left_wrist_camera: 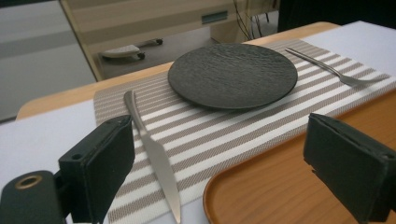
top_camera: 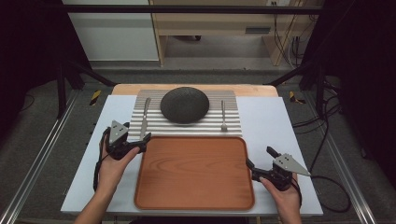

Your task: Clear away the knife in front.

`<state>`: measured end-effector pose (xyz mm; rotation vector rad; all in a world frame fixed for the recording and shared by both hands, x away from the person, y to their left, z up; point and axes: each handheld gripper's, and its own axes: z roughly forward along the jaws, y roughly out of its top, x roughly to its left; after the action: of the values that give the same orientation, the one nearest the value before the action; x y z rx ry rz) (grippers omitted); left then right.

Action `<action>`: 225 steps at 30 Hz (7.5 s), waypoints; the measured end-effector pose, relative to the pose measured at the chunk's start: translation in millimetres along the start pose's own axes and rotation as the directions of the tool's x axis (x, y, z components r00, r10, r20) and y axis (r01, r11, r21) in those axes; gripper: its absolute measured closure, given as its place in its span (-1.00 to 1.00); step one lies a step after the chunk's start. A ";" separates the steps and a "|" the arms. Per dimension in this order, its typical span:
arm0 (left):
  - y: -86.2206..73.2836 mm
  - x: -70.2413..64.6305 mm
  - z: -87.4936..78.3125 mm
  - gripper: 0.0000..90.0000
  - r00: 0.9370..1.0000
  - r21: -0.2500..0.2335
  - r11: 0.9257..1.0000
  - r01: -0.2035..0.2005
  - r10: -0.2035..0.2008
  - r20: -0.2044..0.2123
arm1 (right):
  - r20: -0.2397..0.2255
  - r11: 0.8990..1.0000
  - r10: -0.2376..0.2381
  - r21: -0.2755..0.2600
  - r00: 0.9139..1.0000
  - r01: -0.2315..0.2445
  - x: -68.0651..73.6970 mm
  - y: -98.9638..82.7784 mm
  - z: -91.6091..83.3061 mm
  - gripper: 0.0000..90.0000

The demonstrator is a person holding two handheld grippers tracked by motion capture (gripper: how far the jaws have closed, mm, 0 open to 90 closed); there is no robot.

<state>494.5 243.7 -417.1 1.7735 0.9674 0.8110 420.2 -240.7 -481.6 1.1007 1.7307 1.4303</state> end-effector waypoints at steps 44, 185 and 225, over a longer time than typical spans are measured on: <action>18.2 73.1 112.9 -0.46 0.993 0.192 0.977 0.097 -0.082 -0.084 | -0.012 1.000 -0.008 0.026 1.000 0.008 2.5 2.3 -2.4 -0.81; 6.2 -47.3 -10.9 0.78 0.968 0.112 0.972 0.208 -0.188 -0.167 | -0.078 0.998 0.003 0.066 0.997 0.002 0.9 -2.5 4.8 -0.81; -50.9 -91.0 -11.8 0.78 0.949 0.256 0.921 0.293 -0.248 -0.194 | -0.082 0.999 0.006 0.054 0.997 -0.002 0.0 -1.1 0.7 -0.81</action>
<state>428.3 182.1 -470.5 1.7758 1.4620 0.6666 420.6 -240.5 -482.8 1.0878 1.8357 1.4576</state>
